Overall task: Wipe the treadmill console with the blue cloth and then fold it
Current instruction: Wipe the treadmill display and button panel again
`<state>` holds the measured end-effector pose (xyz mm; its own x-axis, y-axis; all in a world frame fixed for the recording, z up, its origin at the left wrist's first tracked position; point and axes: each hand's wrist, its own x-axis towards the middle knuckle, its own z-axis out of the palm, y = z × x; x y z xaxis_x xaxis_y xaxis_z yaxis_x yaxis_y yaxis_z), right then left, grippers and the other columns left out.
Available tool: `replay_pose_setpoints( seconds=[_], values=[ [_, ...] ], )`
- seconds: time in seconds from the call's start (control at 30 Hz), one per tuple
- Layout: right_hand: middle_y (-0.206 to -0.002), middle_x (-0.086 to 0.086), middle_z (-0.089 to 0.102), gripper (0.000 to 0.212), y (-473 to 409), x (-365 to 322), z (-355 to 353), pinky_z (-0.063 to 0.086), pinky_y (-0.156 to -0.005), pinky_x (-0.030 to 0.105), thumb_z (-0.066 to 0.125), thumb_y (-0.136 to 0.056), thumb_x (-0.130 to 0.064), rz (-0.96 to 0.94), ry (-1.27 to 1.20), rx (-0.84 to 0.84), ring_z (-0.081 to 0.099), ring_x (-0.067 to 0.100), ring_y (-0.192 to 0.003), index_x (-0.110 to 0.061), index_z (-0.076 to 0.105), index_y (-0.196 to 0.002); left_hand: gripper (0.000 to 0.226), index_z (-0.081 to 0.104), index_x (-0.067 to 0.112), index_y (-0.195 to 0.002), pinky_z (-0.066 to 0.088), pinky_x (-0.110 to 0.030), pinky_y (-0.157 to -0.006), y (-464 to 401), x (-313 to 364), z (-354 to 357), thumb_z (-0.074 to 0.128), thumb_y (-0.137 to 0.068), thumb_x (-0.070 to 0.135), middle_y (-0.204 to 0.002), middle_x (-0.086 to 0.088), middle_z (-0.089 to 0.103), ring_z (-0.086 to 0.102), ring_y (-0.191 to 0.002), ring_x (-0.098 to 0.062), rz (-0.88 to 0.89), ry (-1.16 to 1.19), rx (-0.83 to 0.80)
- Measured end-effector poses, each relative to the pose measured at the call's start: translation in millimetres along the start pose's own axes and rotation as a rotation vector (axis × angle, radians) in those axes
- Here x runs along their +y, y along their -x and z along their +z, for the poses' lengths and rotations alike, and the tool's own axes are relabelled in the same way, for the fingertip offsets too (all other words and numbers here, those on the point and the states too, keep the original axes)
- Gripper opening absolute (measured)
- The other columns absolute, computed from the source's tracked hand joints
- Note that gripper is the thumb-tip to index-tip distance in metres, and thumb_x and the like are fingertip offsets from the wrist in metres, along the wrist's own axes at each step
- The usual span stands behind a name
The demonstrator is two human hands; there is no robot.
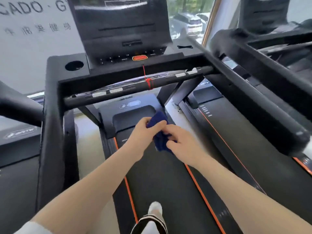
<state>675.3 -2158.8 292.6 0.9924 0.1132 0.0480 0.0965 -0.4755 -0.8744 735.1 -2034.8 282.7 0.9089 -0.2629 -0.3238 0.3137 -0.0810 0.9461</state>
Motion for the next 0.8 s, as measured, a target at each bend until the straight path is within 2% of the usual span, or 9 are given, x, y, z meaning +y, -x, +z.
replay_pose_setpoints(
  seconds=[0.1,0.17,0.27,0.37,0.43,0.53,0.63,0.7,0.8],
  values=[
    [-0.105,-0.011,0.059,0.034,-53.5,24.1,-23.8,0.039,-0.085,0.010,0.051,-0.085,-0.001,-0.061,-0.025,0.107,0.054,-0.009,-0.096,-0.023,0.059,-0.110,0.014,0.060,0.015,-0.098,0.050,-0.044,-0.087,-47.0,13.8,-11.5,0.063,-0.087,0.024,-0.096,-0.008,0.067,0.062,-0.090,-0.025,0.108,-0.020,0.070],
    [-0.119,-0.010,0.050,0.041,-98.4,45.0,-41.2,0.035,-0.093,0.016,0.064,-0.085,-0.014,-0.080,0.064,0.204,0.046,-0.002,-0.109,-0.020,0.051,-0.124,0.008,0.060,0.015,-0.096,0.051,-0.038,-0.080,-83.4,28.6,-17.1,0.059,-0.090,0.020,-0.091,-0.006,0.067,0.061,-0.087,-0.021,0.143,0.072,0.069],
    [-0.131,-0.012,0.046,0.075,-166.8,55.3,-66.8,0.038,-0.097,0.023,0.075,-0.078,-0.029,0.126,-0.135,0.004,0.044,0.004,-0.121,-0.025,0.033,-0.140,0.012,0.059,0.013,-0.101,0.054,-0.025,-0.068,-134.3,58.6,-26.1,0.053,-0.092,0.019,-0.090,0.000,0.069,0.064,-0.083,-0.013,0.168,0.222,-0.007],
    [-0.107,-0.005,0.067,0.046,-231.0,53.6,-82.3,0.053,-0.083,0.028,0.073,-0.081,-0.019,0.101,-0.223,-0.146,0.064,0.012,-0.097,-0.026,0.051,-0.121,0.024,0.058,0.007,-0.112,0.053,-0.027,-0.075,-180.3,89.2,-42.7,0.048,-0.095,0.021,-0.100,-0.004,0.069,0.064,-0.089,-0.015,0.160,0.232,-0.018],
    [-0.088,-0.012,0.069,0.025,-270.4,46.7,-87.7,0.052,-0.070,0.020,0.069,-0.083,-0.010,0.000,-0.204,-0.135,0.064,0.005,-0.080,-0.024,0.060,-0.101,0.031,0.054,0.007,-0.122,0.052,-0.031,-0.079,-210.3,105.3,-55.1,0.048,-0.096,0.022,-0.115,-0.009,0.065,0.061,-0.099,-0.019,0.156,0.250,0.027],
    [-0.081,-0.008,0.067,0.019,-318.5,46.0,-89.1,0.051,-0.065,0.020,0.071,-0.081,-0.010,-0.039,-0.349,-0.150,0.061,0.007,-0.073,-0.019,0.059,-0.094,0.038,0.044,0.014,-0.130,0.052,-0.036,-0.076,-245.4,121.2,-71.5,0.053,-0.093,0.020,-0.118,-0.005,0.062,0.062,-0.100,-0.019,0.143,0.383,0.165],
    [-0.114,-0.001,0.061,0.028,-371.9,48.0,-87.4,0.054,-0.077,0.030,0.072,-0.069,-0.023,-0.077,-0.445,-0.266,0.062,0.016,-0.094,-0.019,0.060,-0.094,0.029,0.048,0.024,-0.118,0.051,-0.035,-0.072,-278.9,130.8,-84.6,0.056,-0.091,0.015,-0.104,-0.005,0.062,0.061,-0.089,-0.019,0.167,0.361,0.290],
    [-0.138,-0.012,0.047,0.024,-409.9,46.1,-84.2,0.050,-0.090,0.037,0.074,-0.065,-0.029,-0.153,-0.480,-0.357,0.053,0.015,-0.119,-0.024,0.063,-0.086,0.012,0.055,0.021,-0.102,0.047,-0.031,-0.069,-300.9,140.5,-91.1,0.056,-0.091,0.016,-0.097,-0.008,0.063,0.059,-0.084,-0.019,0.212,0.243,0.312],
    [-0.136,-0.017,0.051,0.022,-459.2,33.4,-78.2,0.049,-0.093,0.032,0.071,-0.070,-0.019,-0.199,-0.584,-0.474,0.052,0.012,-0.122,-0.019,0.060,-0.089,0.006,0.059,0.016,-0.086,0.046,-0.022,-0.060,-332.1,155.4,-100.7,0.056,-0.092,0.016,-0.083,-0.005,0.065,0.057,-0.070,-0.013,0.242,0.050,0.443]
  ],
)
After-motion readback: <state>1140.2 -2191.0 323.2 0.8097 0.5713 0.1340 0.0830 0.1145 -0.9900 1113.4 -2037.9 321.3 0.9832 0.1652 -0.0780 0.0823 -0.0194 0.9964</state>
